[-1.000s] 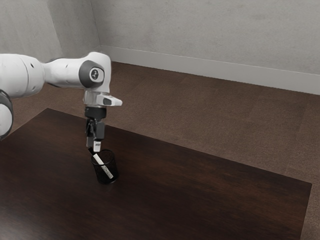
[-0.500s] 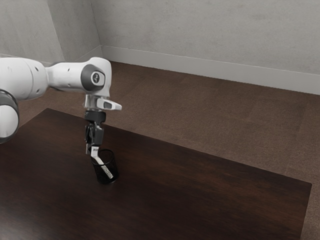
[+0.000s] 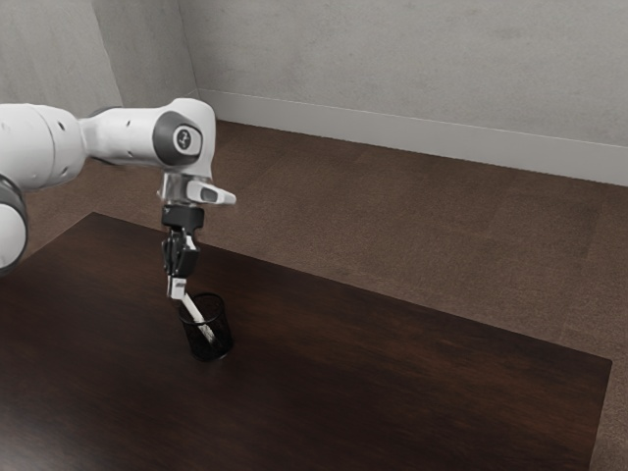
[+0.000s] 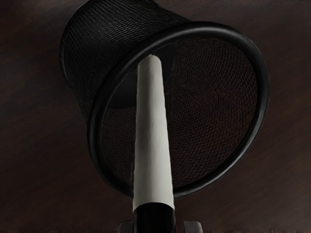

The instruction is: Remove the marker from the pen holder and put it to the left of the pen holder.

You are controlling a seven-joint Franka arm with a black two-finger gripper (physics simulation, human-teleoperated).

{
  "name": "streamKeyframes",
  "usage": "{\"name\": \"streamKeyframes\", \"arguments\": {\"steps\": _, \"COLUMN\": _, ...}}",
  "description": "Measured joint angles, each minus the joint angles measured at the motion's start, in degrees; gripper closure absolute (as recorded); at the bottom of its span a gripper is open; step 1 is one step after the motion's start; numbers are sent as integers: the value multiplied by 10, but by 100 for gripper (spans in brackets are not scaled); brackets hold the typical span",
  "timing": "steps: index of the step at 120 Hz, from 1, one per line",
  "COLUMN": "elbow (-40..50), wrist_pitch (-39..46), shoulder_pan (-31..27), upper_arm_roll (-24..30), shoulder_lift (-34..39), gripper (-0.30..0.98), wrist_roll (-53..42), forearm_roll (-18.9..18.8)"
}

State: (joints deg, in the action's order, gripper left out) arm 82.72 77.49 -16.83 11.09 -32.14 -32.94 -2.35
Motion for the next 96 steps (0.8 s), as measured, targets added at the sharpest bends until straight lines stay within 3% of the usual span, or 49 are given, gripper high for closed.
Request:
{"name": "streamKeyframes", "arguments": {"steps": 33, "elbow": 8, "wrist_pitch": -36, "shoulder_pan": -5, "upper_arm_roll": 5, "shoulder_lift": 72, "gripper": 77, "wrist_roll": 23, "forearm_roll": -4}}
{"name": "streamKeyframes", "arguments": {"steps": 59, "elbow": 10, "wrist_pitch": -84, "shoulder_pan": -44, "upper_arm_roll": -1, "shoulder_lift": 108, "gripper": 78, "wrist_roll": 35, "forearm_roll": -8}}
{"name": "streamKeyframes", "arguments": {"steps": 96, "elbow": 14, "wrist_pitch": -122, "shoulder_pan": -118, "upper_arm_roll": -2, "shoulder_lift": 15, "gripper": 77, "wrist_roll": 40, "forearm_roll": -25}}
